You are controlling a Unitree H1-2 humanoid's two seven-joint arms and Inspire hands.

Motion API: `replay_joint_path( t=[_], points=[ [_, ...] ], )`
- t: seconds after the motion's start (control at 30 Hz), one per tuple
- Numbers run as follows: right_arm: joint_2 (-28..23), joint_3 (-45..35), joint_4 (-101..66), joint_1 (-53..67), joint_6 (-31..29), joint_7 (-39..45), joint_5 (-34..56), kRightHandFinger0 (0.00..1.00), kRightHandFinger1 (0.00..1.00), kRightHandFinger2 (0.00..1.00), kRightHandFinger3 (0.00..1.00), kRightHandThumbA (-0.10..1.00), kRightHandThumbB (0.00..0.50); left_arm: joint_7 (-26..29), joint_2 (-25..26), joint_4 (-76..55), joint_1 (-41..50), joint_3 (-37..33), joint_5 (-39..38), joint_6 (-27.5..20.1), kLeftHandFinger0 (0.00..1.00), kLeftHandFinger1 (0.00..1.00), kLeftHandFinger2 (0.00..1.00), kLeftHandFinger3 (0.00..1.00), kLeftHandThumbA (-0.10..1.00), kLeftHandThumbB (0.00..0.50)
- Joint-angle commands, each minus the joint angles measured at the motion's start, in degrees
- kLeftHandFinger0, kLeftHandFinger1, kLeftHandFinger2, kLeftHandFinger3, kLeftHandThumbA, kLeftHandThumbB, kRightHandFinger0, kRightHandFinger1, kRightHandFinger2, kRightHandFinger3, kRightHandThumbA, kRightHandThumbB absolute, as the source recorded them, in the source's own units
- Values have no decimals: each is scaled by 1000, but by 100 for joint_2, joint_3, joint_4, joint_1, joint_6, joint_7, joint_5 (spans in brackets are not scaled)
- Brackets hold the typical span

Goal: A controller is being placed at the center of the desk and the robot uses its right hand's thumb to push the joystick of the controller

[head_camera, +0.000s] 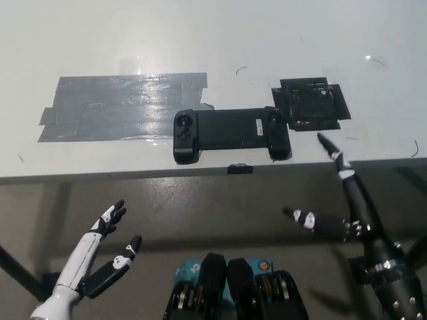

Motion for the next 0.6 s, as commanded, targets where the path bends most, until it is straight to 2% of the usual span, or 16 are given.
replay_joint_path(
  t=[0.0, 0.13, 0.3, 0.33, 0.37, 0.47, 0.53, 0.57],
  points=[
    [-70, -208, -150, -628, 191, 4, 30, 1000, 1000, 1000, 1000, 1000, 314, 16, -22, -165, -2, 48, 35, -205, 1000, 1000, 1000, 1000, 651, 27],
    [-107, -357, 301, -1284, 450, 41, 86, 1000, 1000, 1000, 1000, 1000, 315, 10, -20, -157, -4, 38, 72, -217, 1000, 1000, 1000, 1000, 616, 16],
    [-104, -469, 1316, -2038, 480, -66, 146, 1000, 1000, 1000, 1000, 1000, 338, -12, -62, -180, -13, 33, 51, -150, 1000, 1000, 1000, 1000, 594, 19],
    [-104, -474, 1517, -2169, 463, -102, 121, 1000, 1000, 1000, 1000, 1000, 318, -16, -63, -186, -27, 24, 74, -146, 1000, 1000, 1000, 1000, 595, 21],
    [-94, -477, 1767, -2330, 476, -135, 103, 1000, 1000, 1000, 1000, 1000, 320, -8, -71, -177, -40, 32, 64, -165, 1000, 1000, 1000, 1000, 594, 20],
    [-64, -453, 2349, -2682, 476, -235, 18, 1000, 1000, 1000, 1000, 1000, 358, -3, -73, -159, -65, 48, 57, -203, 1000, 1000, 1000, 1000, 587, 17],
    [-47, -413, 2747, -2904, 519, -264, -21, 1000, 1000, 1000, 1000, 998, 369, -7, -84, -180, -71, 55, 51, -176, 1000, 1000, 1000, 1000, 582, 16],
    [-42, -383, 3022, -3036, 463, -318, -57, 1000, 1000, 1000, 1000, 993, 357, -21, -78, -198, -78, 55, 58, -137, 1000, 1000, 1000, 1000, 581, 15]
  ],
)
